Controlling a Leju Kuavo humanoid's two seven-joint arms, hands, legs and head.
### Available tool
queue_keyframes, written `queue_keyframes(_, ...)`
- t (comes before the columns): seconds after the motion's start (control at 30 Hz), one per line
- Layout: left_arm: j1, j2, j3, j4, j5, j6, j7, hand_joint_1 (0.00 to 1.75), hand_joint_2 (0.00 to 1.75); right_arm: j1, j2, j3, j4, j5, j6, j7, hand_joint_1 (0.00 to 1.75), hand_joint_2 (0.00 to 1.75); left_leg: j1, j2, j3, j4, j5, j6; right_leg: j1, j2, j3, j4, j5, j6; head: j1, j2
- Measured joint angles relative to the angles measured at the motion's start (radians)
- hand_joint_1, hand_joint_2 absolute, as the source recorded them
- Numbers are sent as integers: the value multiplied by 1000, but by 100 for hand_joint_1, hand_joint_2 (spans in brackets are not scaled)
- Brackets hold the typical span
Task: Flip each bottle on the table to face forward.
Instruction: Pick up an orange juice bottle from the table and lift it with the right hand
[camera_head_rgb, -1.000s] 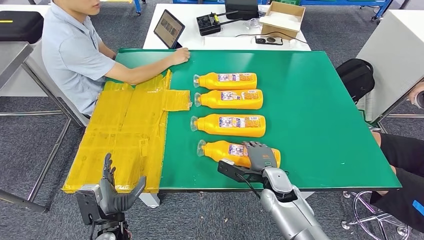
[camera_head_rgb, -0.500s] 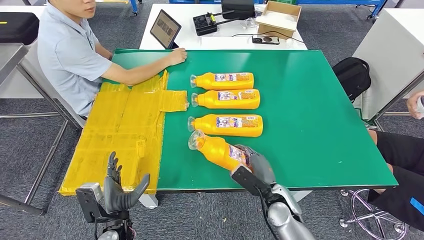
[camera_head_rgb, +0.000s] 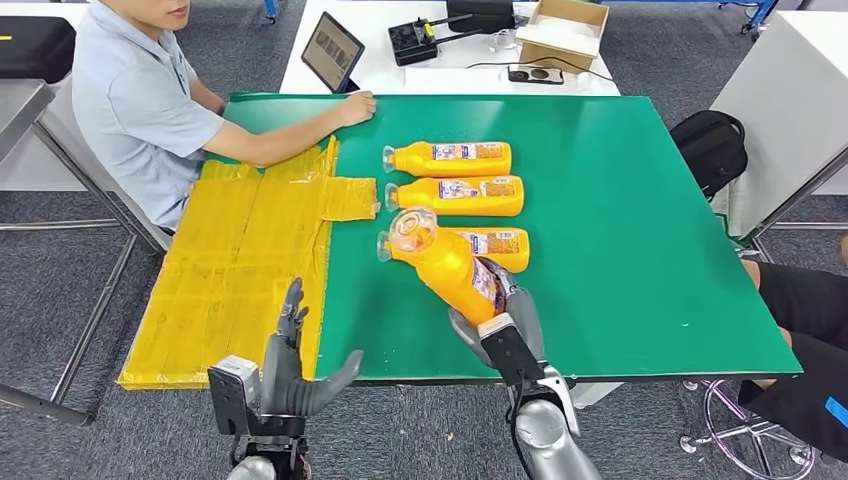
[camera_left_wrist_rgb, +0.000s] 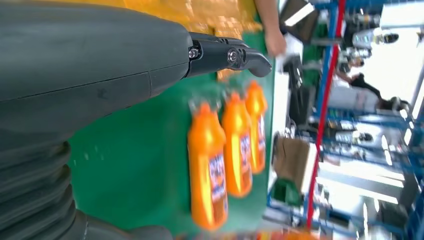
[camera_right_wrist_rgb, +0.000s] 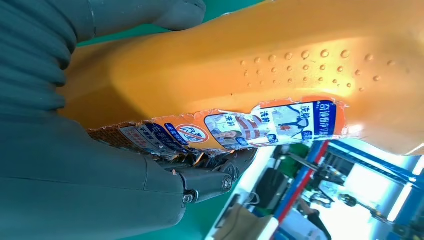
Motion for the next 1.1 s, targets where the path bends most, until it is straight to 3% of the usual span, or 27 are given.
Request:
queue_keyframes(0.23,-1,30,-71,-27,13,-19,-1,0,175,-85,47,44,60,2,-8,-32,175,175,0,0,-2,0,0,0,0,0,-2,1,0,0,0,0)
queue_keyframes(0.67,-26,47,-85,-45,19,-73,7,0,175,-237,150,253,285,128,-84,-119,175,175,0,0,-4,0,2,-1,0,-1,-4,2,0,0,0,0)
queue_keyframes(1.1,-47,46,-50,-54,58,-44,4,0,175,-245,174,370,336,96,-127,-173,175,175,0,0,-4,0,2,-1,0,-1,-5,2,0,0,0,0)
